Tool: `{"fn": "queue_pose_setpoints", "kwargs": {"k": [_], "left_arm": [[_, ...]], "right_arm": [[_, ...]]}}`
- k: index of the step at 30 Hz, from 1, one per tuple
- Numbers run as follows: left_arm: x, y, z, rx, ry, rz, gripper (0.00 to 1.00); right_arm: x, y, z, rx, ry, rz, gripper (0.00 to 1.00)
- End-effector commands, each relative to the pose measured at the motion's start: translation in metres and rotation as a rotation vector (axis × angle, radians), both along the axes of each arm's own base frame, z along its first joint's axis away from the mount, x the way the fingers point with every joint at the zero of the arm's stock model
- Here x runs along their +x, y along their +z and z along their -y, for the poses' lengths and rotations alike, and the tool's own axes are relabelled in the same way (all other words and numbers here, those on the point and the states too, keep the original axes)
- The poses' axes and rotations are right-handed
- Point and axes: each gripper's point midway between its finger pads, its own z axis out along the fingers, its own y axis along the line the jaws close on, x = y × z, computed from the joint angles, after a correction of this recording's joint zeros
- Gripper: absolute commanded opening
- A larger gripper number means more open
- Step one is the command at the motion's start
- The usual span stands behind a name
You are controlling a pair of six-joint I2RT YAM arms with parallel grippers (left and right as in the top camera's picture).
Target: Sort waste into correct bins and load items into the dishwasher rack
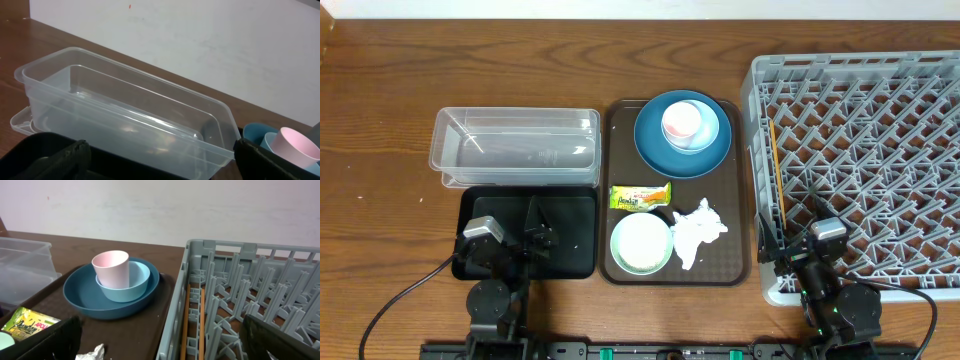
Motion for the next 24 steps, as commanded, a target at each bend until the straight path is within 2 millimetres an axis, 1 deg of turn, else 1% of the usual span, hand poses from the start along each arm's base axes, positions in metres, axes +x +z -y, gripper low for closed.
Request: {"fn": "queue_pose_setpoints", "kwargs": {"k": [1, 21, 24], "left_arm": [[-0.0009, -0.0186, -0.0019, 0.008, 0.012, -0.059, 0.95], [-0.0009, -0.0186, -0.0017, 0.008, 0.011, -0.059, 0.94], [-0.0005, -0.0185, 0.0033, 0.004, -0.018, -0.059, 0.94]], "right_arm": [[0.0004, -0.0021, 0.0009, -0.009, -0.006, -0.002, 0.99], [0.0004, -0.0021, 0.0009, -0.009, -0.006, -0.002, 0.99], [0.0004, -0.0022, 0.0010, -0.009, -0.007, -0.002, 0.99]]}}
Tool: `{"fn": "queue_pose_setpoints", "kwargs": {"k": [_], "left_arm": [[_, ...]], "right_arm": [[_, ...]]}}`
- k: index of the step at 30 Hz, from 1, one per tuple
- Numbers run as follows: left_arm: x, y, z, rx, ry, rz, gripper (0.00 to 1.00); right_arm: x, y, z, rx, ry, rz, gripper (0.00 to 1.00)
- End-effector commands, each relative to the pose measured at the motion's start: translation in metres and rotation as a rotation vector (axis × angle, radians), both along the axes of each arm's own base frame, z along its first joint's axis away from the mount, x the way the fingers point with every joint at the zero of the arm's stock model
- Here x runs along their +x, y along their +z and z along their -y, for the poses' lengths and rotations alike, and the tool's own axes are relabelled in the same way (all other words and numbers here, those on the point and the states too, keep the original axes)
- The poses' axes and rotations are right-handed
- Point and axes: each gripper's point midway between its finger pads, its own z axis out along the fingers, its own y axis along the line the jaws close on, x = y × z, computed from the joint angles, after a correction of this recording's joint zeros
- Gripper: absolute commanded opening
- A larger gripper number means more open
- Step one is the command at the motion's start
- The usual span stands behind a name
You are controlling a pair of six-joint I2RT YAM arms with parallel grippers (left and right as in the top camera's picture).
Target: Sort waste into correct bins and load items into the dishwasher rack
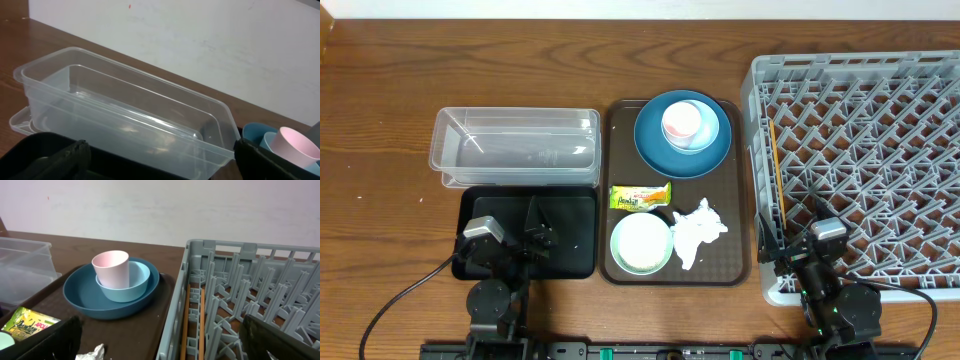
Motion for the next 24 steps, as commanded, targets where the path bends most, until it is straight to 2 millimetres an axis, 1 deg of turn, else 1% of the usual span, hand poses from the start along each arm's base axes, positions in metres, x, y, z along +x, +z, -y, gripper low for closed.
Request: {"fn": "queue_pose_setpoints", "kwargs": {"k": [1, 2, 5, 7, 9, 11, 16, 20, 23, 24], "left_arm": [[-0.001, -0.019, 0.003, 0.004, -0.015, -0.059, 0.94], [0.000, -0.019, 0.007, -0.001, -0.036, -0.059, 0.95], [-0.002, -0.017, 0.040, -0.026, -0.232, -0.057, 0.94], [-0.008, -0.010, 0.061, -0.040, -0.355, -0.047, 0.94], [-0.012, -0.001, 0.070, -0.049, -0.408, -0.035, 0.94], [-0.015, 0.011, 0.071, -0.084, -0.410, -0.035, 0.94], [-0.029, 0.041, 0.070, -0.093, -0.408, -0.092, 0.95], [-0.037, 0.069, 0.069, -0.107, -0.404, -0.188, 0.95], [-0.039, 0.086, 0.077, -0.130, -0.445, -0.271, 0.95], [-0.039, 0.092, 0.081, -0.146, -0.468, -0.326, 0.94]], "right_arm": [[0.000, -0.002, 0.001, -0.009, -0.006, -0.002, 0.99], [0.000, -0.002, 0.001, -0.009, -0.006, -0.002, 0.99], [0.000, -0.002, 0.001, -0.009, -0.006, -0.002, 0.99], [0.000, -0.002, 0.001, -0.009, -0.006, -0.002, 0.99], [0.000, -0.002, 0.001, -0.009, -0.006, -0.002, 0.99], [0.000, -0.002, 0.001, -0.009, -0.006, -0.002, 0.99], [0.000, -0.002, 0.001, -0.009, -0.006, -0.002, 0.99], [0.000, -0.002, 0.001, -0.009, -0.006, -0.002, 0.99], [0.000, -0.002, 0.001, -0.009, -0.006, -0.002, 0.99], [0.000, -0.002, 0.001, -0.009, -0.006, -0.002, 0.99]]}}
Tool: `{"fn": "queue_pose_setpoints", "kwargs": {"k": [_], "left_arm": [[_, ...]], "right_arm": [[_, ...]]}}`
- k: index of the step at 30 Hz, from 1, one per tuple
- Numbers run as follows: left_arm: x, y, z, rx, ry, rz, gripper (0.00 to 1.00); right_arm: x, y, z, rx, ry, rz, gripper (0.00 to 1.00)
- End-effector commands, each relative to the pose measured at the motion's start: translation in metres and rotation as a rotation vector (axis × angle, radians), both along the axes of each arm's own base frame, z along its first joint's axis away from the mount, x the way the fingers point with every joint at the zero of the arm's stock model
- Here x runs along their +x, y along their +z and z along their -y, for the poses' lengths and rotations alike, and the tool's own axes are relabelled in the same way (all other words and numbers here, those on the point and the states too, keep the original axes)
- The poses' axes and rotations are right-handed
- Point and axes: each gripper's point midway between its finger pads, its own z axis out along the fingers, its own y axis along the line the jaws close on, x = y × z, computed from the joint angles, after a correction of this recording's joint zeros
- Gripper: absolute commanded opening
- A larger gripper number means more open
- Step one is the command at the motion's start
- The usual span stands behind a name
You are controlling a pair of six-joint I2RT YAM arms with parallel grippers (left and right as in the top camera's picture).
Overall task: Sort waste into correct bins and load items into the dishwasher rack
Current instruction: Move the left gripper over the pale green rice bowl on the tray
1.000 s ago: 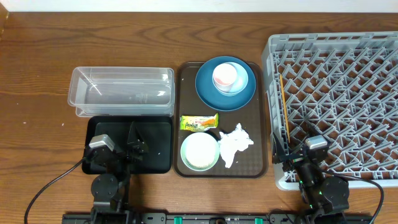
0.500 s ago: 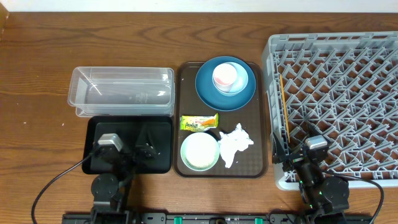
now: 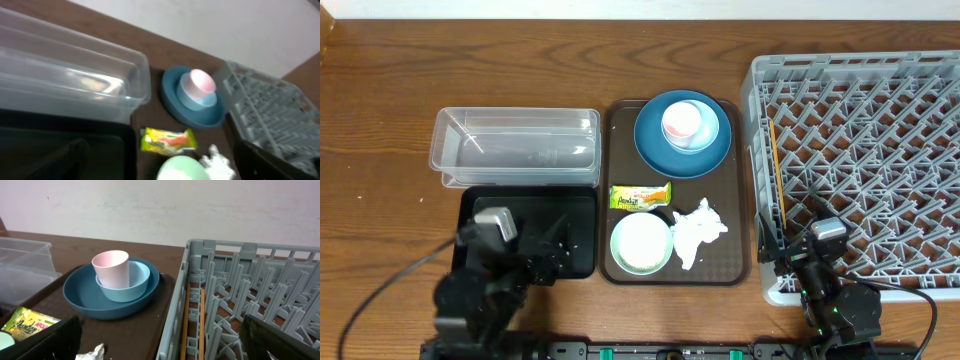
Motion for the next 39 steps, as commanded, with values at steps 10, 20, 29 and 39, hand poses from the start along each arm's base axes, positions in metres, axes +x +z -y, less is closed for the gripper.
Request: {"fn": "queue_pose_setpoints", "kwargs": {"k": [10, 20, 29, 39], "left_arm": [[-0.001, 0.020, 0.041, -0.014, -0.213, -0.608, 0.98], [0.007, 0.002, 0.086, -0.186, -0.444, -0.789, 0.66], [0.000, -0.032, 0.087, 0.070, -0.276, -0.865, 0.47], [-0.002, -0.044, 0.133, 0.236, -0.212, -0.746, 0.41]], "right_arm": [[0.000, -0.002, 0.001, -0.009, -0.006, -0.002, 0.99], [0.000, -0.002, 0.001, -0.009, -0.006, -0.002, 0.99], [0.000, -0.002, 0.001, -0.009, -0.006, -0.002, 0.99], [0.000, -0.002, 0.001, -0.009, -0.006, -0.002, 0.99]]}}
